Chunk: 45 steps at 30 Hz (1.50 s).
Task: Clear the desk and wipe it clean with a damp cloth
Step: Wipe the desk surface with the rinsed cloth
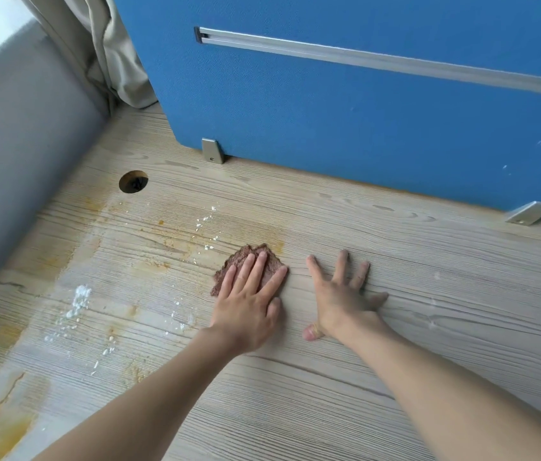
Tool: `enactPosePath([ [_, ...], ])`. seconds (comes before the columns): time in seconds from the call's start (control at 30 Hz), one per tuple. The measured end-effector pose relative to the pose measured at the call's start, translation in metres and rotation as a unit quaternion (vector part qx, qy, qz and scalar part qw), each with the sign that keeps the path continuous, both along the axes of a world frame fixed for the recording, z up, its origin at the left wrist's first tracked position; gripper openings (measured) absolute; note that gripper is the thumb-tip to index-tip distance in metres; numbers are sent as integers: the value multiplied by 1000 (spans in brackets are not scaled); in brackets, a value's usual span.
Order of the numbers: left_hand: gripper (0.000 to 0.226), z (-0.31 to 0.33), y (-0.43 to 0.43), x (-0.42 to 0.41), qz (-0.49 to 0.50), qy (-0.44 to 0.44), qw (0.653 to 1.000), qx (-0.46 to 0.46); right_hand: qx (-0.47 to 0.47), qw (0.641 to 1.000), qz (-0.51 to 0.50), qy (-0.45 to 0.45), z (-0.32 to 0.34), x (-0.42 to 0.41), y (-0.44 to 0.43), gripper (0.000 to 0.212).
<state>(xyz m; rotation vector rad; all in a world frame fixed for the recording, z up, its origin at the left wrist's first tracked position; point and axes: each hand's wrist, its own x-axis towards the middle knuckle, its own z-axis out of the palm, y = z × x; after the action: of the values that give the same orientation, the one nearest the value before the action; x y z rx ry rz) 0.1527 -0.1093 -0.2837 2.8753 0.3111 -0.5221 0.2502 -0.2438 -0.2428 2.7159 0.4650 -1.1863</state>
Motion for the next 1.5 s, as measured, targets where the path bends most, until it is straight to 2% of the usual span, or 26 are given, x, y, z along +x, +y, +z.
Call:
enactPosePath([
  [0.13, 61, 0, -1, 16, 44, 0, 999, 10, 1, 1000, -2, -1, 1, -1, -2, 141],
  [0.33, 58, 4, -3, 5, -12, 20, 1000, 3, 1, 1000, 17, -7, 2, 1, -1, 140],
  [0.47, 58, 4, 7, 33, 54, 12, 998, 2, 35, 998, 33, -39, 7, 19, -1, 126],
  [0.53, 60, 5, 0, 38, 67, 10, 998, 11, 43, 998, 18, -30, 6, 29, -2, 129],
  [0.7, 61, 4, -11, 17, 12, 15, 1000, -1, 30, 999, 15, 0, 3, 34, 7, 134],
  [0.9, 59, 1, 0, 62, 67, 9, 998, 13, 34, 999, 8, 5, -1, 36, 4, 135],
  [1.07, 74, 1, -2, 43, -8, 4, 1000, 1, 30, 999, -3, 11, -2, 37, 8, 136],
  [1.23, 60, -2, 16, 76, 19, -12, 1000, 3, 20, 1000, -12, 19, 0, 38, 11, 137],
  [1.3, 61, -1, 11, 78, 19, -7, 1000, 7, 17, 1000, -13, 21, 0, 39, 11, 138],
  [1.43, 72, -2, 9, 58, -64, -8, 998, 10, 17, 999, -15, 22, 2, 39, 12, 138],
  [1.5, 70, -3, 16, 66, -53, -15, 998, 4, 15, 1000, -15, 23, 1, 40, 13, 139],
])
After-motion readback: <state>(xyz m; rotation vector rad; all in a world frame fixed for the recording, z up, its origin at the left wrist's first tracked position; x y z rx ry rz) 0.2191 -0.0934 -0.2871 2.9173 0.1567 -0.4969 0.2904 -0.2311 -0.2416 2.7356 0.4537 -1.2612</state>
